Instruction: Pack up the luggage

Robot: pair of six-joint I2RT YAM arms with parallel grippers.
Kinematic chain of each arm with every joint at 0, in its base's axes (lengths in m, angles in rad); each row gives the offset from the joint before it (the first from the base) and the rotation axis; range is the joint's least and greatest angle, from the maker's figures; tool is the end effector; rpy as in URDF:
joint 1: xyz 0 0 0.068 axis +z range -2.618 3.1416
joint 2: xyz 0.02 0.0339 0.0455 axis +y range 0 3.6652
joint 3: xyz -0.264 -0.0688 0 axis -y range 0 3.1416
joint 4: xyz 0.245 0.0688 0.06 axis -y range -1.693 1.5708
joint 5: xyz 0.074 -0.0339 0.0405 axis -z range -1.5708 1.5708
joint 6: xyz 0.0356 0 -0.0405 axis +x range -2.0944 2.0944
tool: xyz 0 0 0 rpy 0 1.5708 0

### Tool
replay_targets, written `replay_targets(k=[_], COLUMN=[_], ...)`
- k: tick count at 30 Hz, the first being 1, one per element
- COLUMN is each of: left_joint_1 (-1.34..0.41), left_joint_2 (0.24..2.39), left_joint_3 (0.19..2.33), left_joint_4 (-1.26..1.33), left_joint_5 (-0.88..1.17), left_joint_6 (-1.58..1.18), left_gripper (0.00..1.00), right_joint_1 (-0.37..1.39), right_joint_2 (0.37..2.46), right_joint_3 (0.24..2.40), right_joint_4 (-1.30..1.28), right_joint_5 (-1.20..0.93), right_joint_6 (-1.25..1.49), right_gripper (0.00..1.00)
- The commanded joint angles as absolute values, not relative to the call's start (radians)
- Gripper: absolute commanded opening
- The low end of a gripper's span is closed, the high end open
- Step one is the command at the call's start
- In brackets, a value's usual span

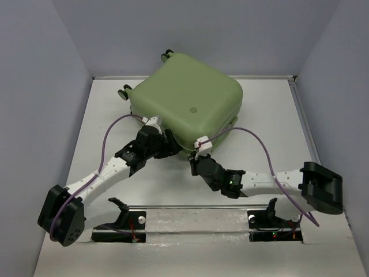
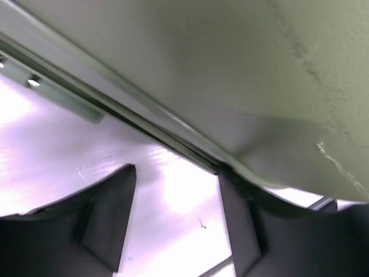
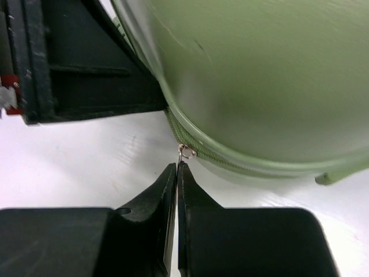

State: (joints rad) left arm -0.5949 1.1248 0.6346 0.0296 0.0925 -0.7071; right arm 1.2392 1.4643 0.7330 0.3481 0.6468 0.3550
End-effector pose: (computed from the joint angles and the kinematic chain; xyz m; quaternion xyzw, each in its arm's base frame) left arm 0.2040 -0.1420 0.2406 -0.0233 0.8490 -0.3503 0.3950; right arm 0.1210 0.2855 0.2188 -0.1755 0.7864 0.1954 0.5591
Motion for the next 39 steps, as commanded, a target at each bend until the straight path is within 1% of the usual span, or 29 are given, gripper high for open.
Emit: replay_targets(k=[1,2,3,6,7,8,10,11,12,13,15,18,21,25,32,38,39], left_joint_1=[-0.631,-0.621,-0.608,-0.537,-0.513,-0.456,-0.373,-0.326,-0.277,-0.19,-0.08,-0.023,0.023,0.04,0.046,0.046,0.046], left_joint_2=[1.034,1.011,0.994,0.968,0.969,0.969,0.979,1.004,1.023,1.067,1.115,1.204,1.304,1.472,1.673,1.721,1.723], left_joint_3=[0.802,0.825,0.85,0.989,1.021,1.066,1.083,1.088,1.088,1.082,1.077,1.1,1.175,1.276,1.402,1.365,1.362], left_joint_4=[0.06,0.028,0.003,-0.194,-0.195,-0.239,-0.247,-0.239,-0.233,-0.212,-0.18,-0.114,-0.092,-0.087,-0.048,0.069,0.084], left_joint_5=[0.105,0.092,0.094,0.167,0.167,0.167,0.199,0.218,0.23,0.25,0.284,0.318,0.331,0.334,0.36,0.411,0.414], left_joint_6=[-0.596,-0.582,-0.569,-0.491,-0.474,-0.456,-0.454,-0.454,-0.456,-0.468,-0.501,-0.537,-0.572,-0.592,-0.658,-0.756,-0.767], left_gripper=[0.91,0.98,0.99,0.99,0.99,0.99,0.99,0.99,0.99,0.99,0.99,0.99,0.99,0.99,0.99,0.95,0.94], right_joint_1=[1.335,1.335,1.335,1.335,1.335,1.335,1.335,1.335,1.335,1.335,1.335,1.335,1.335,1.335,1.335,1.335,1.335], right_joint_2=[1.249,1.206,1.119,0.967,0.936,0.913,0.875,0.868,0.865,0.858,0.854,0.865,0.87,0.851,0.828,0.807,0.805], right_joint_3=[0.599,0.56,0.502,0.428,0.428,0.411,0.417,0.428,0.434,0.439,0.451,0.456,0.451,0.436,0.422,0.417,0.425], right_joint_4=[0.47,0.439,0.369,0.228,0.204,0.148,0.083,0.056,0.032,0.006,0.003,0.003,0.003,0.003,0.003,0.003,-0.038], right_joint_5=[0.568,0.568,0.551,0.508,0.488,0.468,0.43,0.428,0.431,0.443,0.445,0.442,0.423,0.423,0.433,0.471,0.475], right_joint_6=[0.495,0.514,0.537,0.593,0.6,0.612,0.621,0.626,0.629,0.632,0.624,0.627,0.632,0.638,0.653,0.672,0.673], right_gripper=[0.07,0.07,0.07,0.07,0.07,0.22,0.45,0.53,0.58,0.62,0.62,0.62,0.62,0.63,0.63,0.64,0.65])
